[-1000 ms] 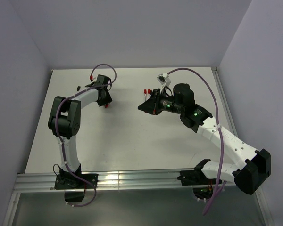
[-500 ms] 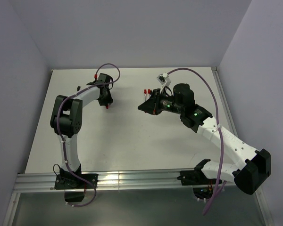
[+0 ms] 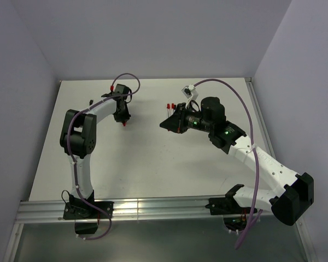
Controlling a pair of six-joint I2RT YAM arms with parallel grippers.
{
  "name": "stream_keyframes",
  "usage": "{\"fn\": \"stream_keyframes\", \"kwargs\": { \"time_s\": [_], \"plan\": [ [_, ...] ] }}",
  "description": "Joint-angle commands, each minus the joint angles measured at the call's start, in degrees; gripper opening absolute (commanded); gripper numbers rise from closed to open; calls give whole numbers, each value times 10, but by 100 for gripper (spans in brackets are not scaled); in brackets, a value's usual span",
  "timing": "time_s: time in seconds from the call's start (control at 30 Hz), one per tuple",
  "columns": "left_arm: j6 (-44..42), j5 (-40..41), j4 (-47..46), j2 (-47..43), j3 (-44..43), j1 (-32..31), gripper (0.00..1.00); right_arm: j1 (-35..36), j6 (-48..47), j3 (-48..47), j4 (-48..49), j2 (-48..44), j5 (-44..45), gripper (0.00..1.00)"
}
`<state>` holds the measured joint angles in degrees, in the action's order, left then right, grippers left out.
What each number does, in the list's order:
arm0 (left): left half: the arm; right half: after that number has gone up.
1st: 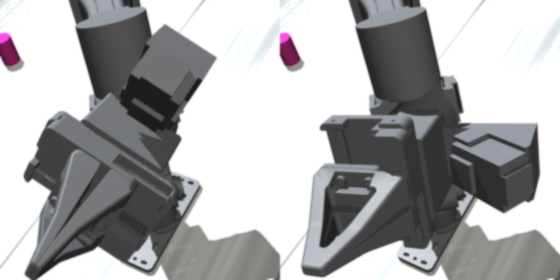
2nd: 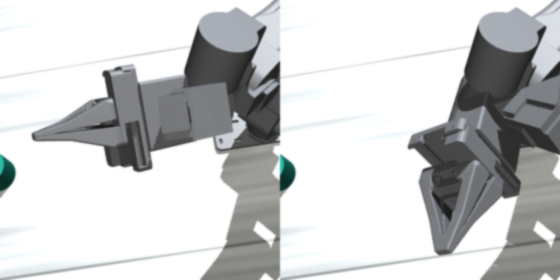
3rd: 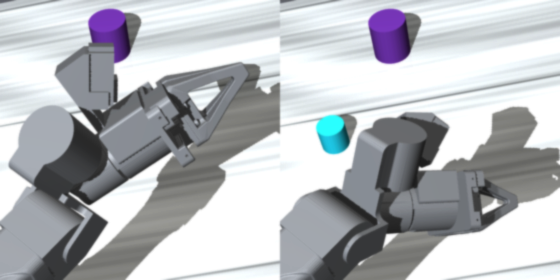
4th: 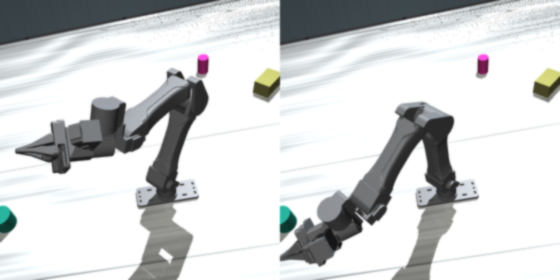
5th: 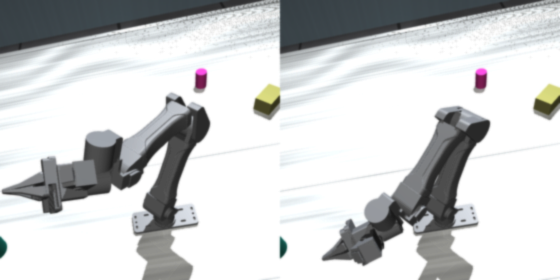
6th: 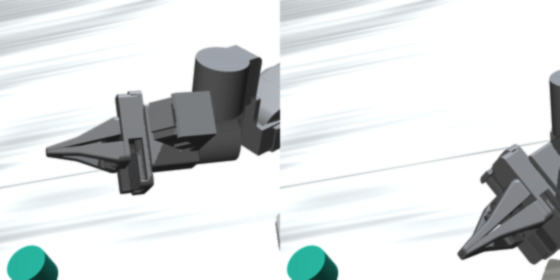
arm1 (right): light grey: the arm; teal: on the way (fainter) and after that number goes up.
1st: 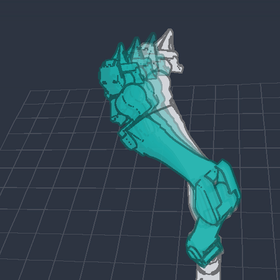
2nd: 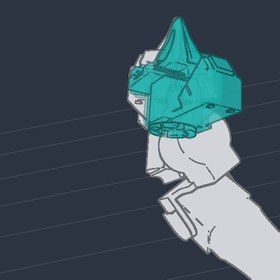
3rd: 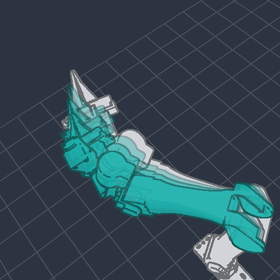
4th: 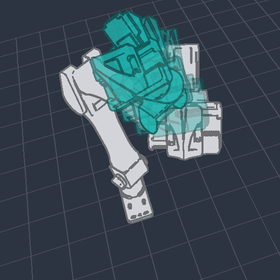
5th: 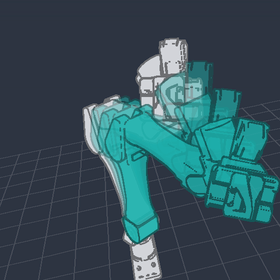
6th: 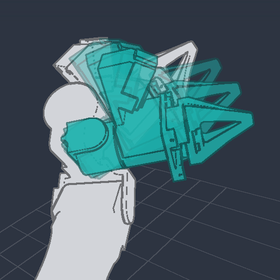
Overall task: Insert the pens into the pen caps
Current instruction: Insert the pen cap onto the pen.
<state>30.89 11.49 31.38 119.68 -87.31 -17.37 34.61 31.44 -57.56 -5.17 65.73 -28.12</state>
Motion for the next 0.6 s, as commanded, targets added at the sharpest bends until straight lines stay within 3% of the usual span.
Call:
{"fn": "stream_keyframes", "kwargs": {
  "time_s": [0.0,0.27,0.33,0.43,0.57],
  "plan": [
    [-1,6,36,20,-8,-5,28,-3,-9,6,26,-17,-2,0],
    [-5,-3,42,33,-11,-6,23,-3,-9,6,26,-17,-4,0],
    [-7,-10,43,38,-11,-7,18,-3,-9,6,27,-14,-11,0],
    [-1,-30,43,40,-10,-9,0,-3,-7,5,29,-7,-20,0],
    [24,-124,-18,-19,27,-7,0,-3,-5,3,31,0,-29,0]
  ]
}}
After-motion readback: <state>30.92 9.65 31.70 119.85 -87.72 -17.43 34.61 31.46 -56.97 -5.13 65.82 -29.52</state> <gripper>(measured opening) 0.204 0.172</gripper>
